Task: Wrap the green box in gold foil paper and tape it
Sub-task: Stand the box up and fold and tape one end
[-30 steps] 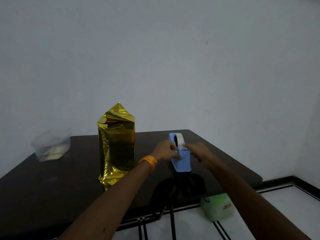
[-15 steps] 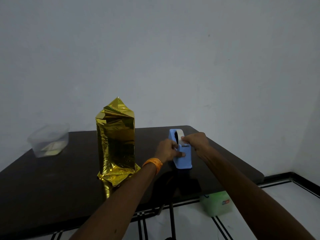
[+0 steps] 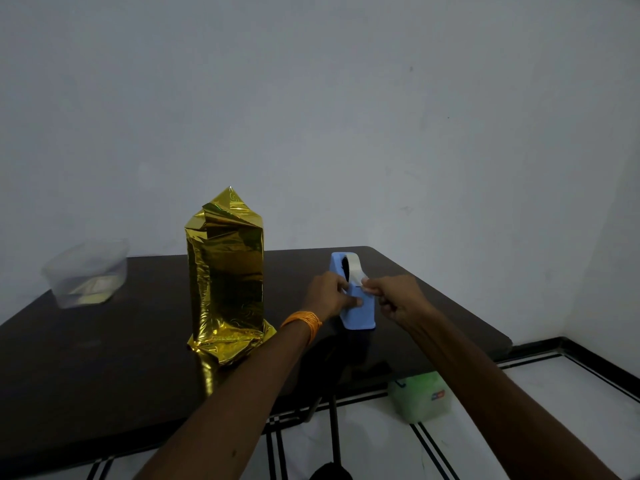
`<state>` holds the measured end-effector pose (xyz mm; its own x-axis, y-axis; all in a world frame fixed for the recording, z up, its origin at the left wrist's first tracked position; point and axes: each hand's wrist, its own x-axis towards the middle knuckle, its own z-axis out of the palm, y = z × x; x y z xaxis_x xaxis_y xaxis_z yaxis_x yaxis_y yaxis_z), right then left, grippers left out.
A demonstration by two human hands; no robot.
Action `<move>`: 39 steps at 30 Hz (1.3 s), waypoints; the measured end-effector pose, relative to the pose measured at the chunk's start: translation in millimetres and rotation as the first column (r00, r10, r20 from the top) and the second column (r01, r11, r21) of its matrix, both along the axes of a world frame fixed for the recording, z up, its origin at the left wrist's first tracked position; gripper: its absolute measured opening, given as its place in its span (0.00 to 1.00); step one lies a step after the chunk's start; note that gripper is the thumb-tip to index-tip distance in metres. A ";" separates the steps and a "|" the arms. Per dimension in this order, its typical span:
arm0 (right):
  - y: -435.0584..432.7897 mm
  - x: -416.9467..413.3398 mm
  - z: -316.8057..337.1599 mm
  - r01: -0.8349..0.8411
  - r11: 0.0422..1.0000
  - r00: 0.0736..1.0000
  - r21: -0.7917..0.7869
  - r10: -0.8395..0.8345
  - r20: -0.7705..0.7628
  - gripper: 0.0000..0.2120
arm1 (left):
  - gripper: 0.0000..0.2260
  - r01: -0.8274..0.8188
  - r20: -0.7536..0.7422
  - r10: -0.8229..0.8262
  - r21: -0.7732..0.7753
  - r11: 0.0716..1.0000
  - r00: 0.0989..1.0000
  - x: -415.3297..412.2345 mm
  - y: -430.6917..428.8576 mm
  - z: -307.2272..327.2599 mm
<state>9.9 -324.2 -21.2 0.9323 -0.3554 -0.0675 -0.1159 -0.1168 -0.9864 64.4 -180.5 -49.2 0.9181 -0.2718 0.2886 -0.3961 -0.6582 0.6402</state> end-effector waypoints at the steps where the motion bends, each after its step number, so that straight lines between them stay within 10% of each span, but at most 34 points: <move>1: -1.4 0.1 -5.5 -0.001 1.000 1.000 0.020 0.001 -0.010 0.11 | 0.14 -0.005 0.010 0.005 0.001 1.000 1.000 -0.3 -0.6 -0.6; 6: 0.7 -4.2 -26.5 0.005 1.000 1.000 0.000 -0.005 -0.002 0.09 | 0.16 -0.021 0.040 0.020 0.013 1.000 0.999 -2.7 -1.3 -1.7; 12: -7.9 -8.6 -34.2 0.035 0.820 0.999 -0.571 -0.007 0.051 0.13 | 0.16 0.013 0.016 -0.014 0.016 1.000 1.000 0.1 -0.7 -2.9; 21: -2.3 -22.1 -2.0 0.081 0.904 0.927 -0.419 0.086 0.366 0.04 | 0.12 -0.027 0.216 0.048 -0.097 0.995 0.975 -8.6 21.4 36.7; 28: 61.1 -18.7 46.4 -0.044 0.944 0.785 -0.328 0.236 0.572 0.14 | 0.09 0.127 0.320 0.047 -0.501 0.856 0.946 -58.8 72.6 144.7; 39: 171.4 8.4 87.5 -0.337 0.753 0.537 -0.566 0.647 0.541 0.39 | 0.11 -0.106 0.183 0.240 -0.540 0.835 0.953 -64.5 212.5 168.0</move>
<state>18.3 -152.7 66.3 0.6728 0.3274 0.6634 0.7397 -0.2831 -0.6104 0.0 32.0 118.8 0.8225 0.1365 0.5522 -0.4887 -0.3272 0.8088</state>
